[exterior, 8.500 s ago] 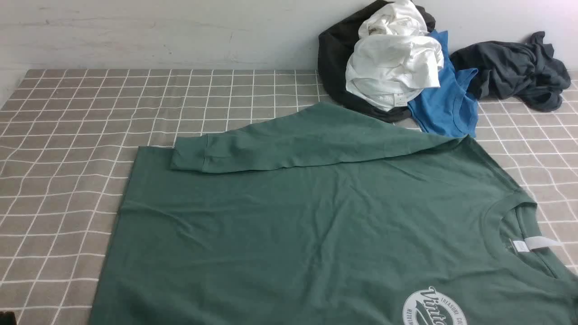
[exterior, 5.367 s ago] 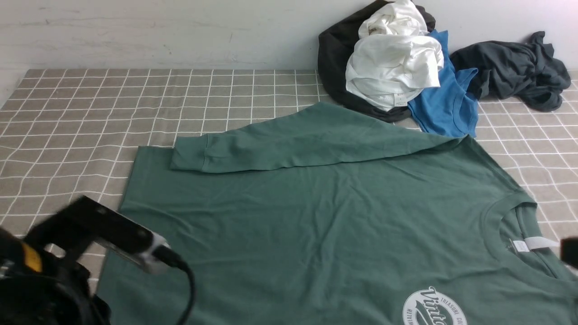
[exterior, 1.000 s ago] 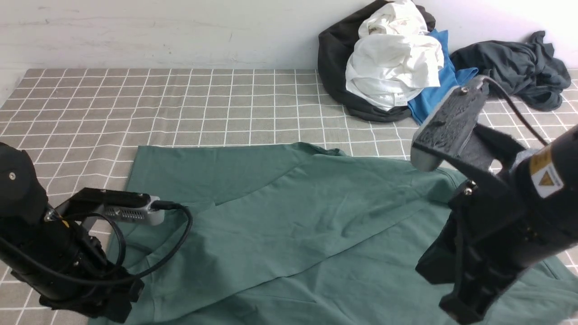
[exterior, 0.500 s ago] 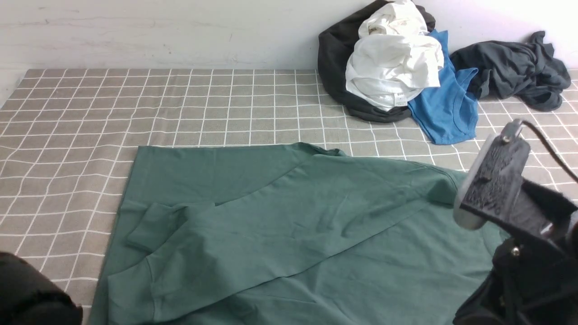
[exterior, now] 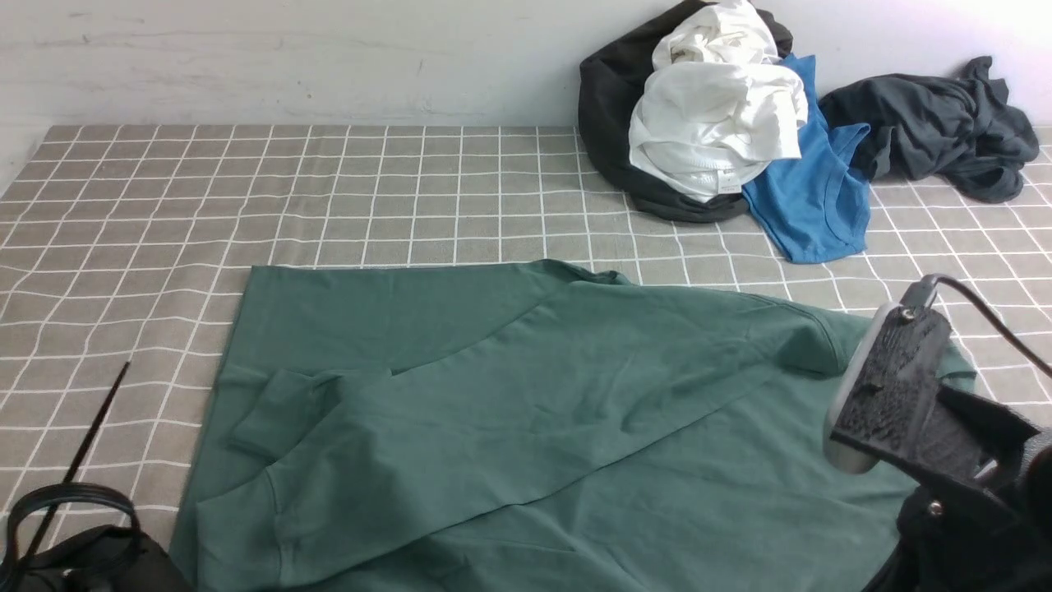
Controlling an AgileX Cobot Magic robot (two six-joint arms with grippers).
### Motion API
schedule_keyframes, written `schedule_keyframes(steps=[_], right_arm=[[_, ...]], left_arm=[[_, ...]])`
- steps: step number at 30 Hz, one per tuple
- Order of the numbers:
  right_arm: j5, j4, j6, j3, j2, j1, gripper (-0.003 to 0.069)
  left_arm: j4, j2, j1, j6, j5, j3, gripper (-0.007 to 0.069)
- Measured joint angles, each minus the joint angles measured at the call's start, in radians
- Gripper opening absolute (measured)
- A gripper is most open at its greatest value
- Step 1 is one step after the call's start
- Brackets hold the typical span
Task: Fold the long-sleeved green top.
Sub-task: Use both arms simultaneously to clamp the lower edge of the clothing fabric
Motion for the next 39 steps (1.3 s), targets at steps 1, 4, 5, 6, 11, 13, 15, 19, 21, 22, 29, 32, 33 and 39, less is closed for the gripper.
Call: schedule_keyframes(steps=[1,4,5,6,11,13,15,19,21,22,29,32,33,39], right_arm=[[0.0,0.0,0.0,0.0,0.0,0.0,-0.0014],[0.0,0.0,0.0,0.0,-0.001,0.0,-0.0014],[0.0,0.0,0.0,0.0,-0.001,0.0,-0.0014],[0.0,0.0,0.0,0.0,-0.001,0.0,-0.0014],[0.0,0.0,-0.01,0.0,-0.001,0.0,-0.0014],[0.0,0.0,-0.016,0.0,-0.001,0.0,-0.0014],[0.0,0.0,-0.022,0.0,-0.001,0.0,-0.0014],[0.0,0.0,-0.022,0.0,-0.001,0.0,-0.0014],[0.0,0.0,-0.022,0.0,-0.001,0.0,-0.0014],[0.0,0.0,-0.022,0.0,-0.001,0.0,-0.0014],[0.0,-0.024,-0.034,0.0,-0.001,0.0,-0.0014],[0.0,-0.066,-0.062,0.001,-0.001,0.0,-0.0013],[0.0,-0.066,-0.062,0.001,-0.001,0.0,-0.0013],[-0.042,-0.116,-0.216,0.096,-0.001,0.0,0.0125]], left_arm=[[0.0,0.001,-0.001,-0.002,0.0,0.0,0.0521],[0.012,0.011,-0.003,-0.079,0.0,-0.011,0.0519],[0.02,0.015,-0.004,-0.111,-0.003,-0.016,0.0517],[0.022,0.014,-0.004,-0.111,-0.003,-0.017,0.0517],[0.112,0.028,-0.004,-0.282,-0.031,-0.033,0.0482],[0.149,0.028,-0.004,-0.33,-0.032,-0.035,0.0459],[0.188,0.028,-0.005,-0.368,-0.035,-0.035,0.0429],[0.214,0.029,-0.005,-0.389,-0.042,-0.035,0.0379],[0.222,0.029,-0.005,-0.396,-0.05,-0.035,0.0322],[0.222,0.029,-0.005,-0.397,-0.05,-0.035,0.0317],[0.211,0.029,-0.005,-0.4,-0.019,-0.059,0.0119],[0.214,0.031,-0.004,-0.4,0.038,-0.107,0.003],[0.214,0.031,-0.004,-0.4,0.042,-0.114,0.0026],[0.207,0.033,0.054,-0.4,0.128,-0.175,0.0002]])
